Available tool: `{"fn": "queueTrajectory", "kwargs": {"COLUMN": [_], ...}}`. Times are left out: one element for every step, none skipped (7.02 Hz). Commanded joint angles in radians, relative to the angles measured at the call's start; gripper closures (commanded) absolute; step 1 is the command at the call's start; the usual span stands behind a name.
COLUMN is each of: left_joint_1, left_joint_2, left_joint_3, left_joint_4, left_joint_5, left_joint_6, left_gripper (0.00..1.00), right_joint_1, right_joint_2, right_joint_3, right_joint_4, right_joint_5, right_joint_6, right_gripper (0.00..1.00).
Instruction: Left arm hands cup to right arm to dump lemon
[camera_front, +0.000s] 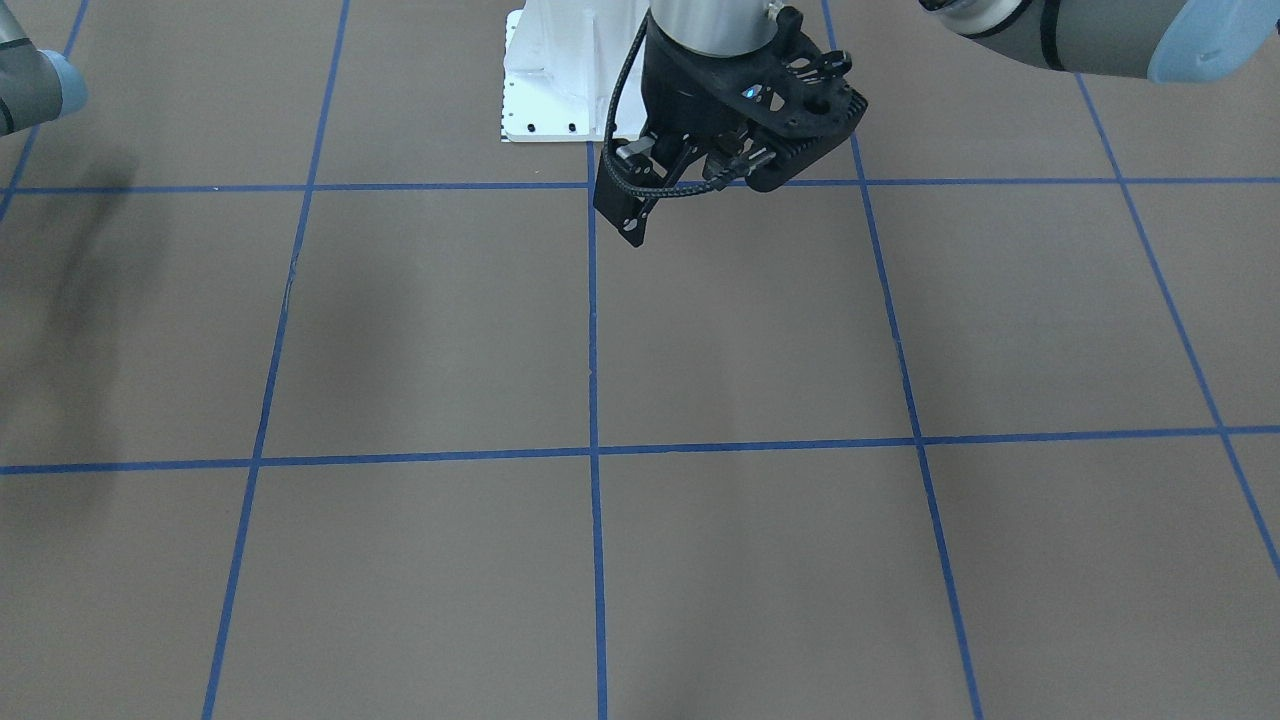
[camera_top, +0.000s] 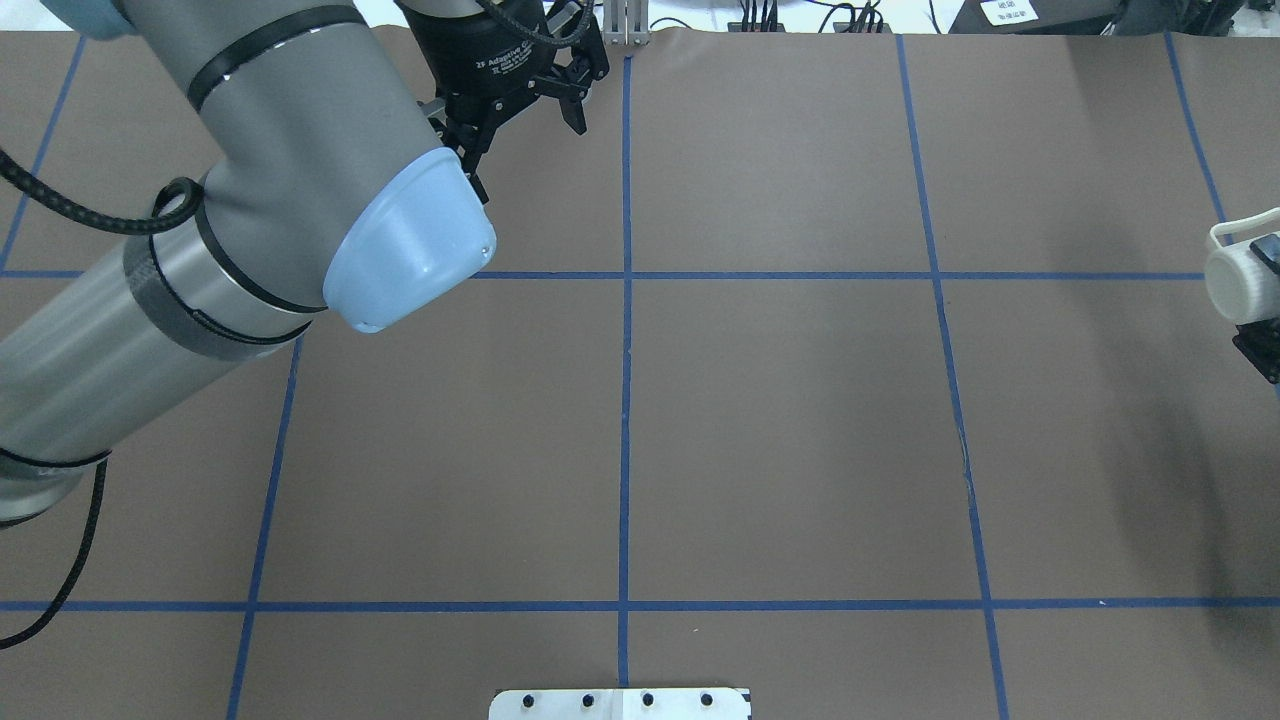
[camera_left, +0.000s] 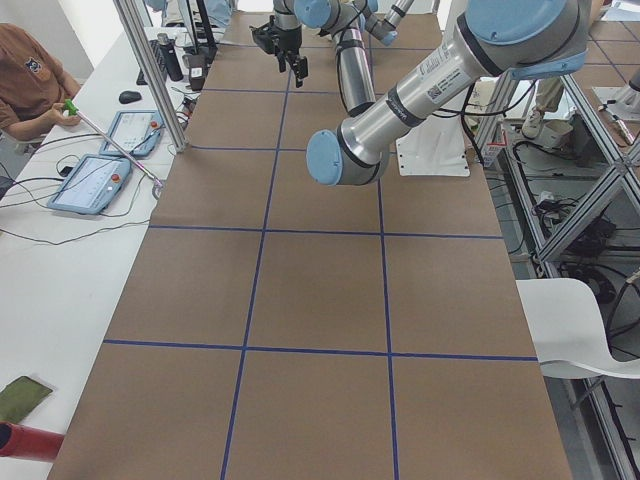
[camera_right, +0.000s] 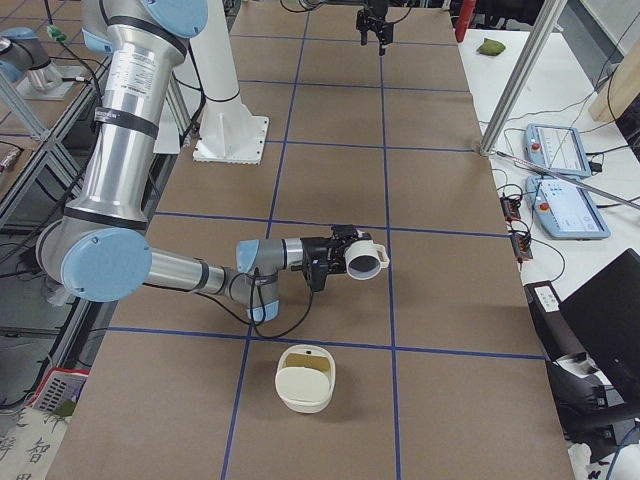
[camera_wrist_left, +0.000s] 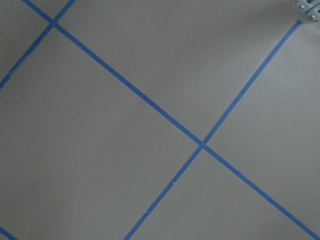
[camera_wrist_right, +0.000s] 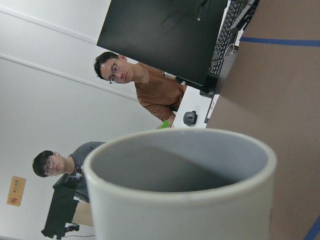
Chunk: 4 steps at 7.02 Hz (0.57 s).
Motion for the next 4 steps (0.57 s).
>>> {"fn": "queueTrajectory", "kwargs": {"left_joint_1": [0.0, 0.0, 0.0, 0.005], "left_joint_2": [0.002, 0.002, 0.002, -0.001], "left_joint_3": [0.0, 0.003, 0.029, 0.043], "left_joint_4": [-0.01, -0.014, -0.052, -0.054], "left_joint_5": [0.0, 0.0, -0.002, -0.003], "left_joint_6": [0.026, 0.03, 0.048, 0.051], "left_gripper": [0.0, 0.0, 0.0, 0.0], "right_joint_1": [-0.025, -0.046, -0.09, -0.15], "right_joint_2": [0.089, 0.161, 0.256, 0.375], "right_joint_3": [0.059, 0.06, 0.062, 0.062], "right_joint_4": [-0.213, -0.27, -0.384, -0.542], "right_joint_5": [-0.001, -0.006, -0.062, -0.152], "right_joint_6": [-0.268, -0.407, -0.519, -0.58], "right_gripper": [0.82, 0.82, 0.82, 0.83]}}
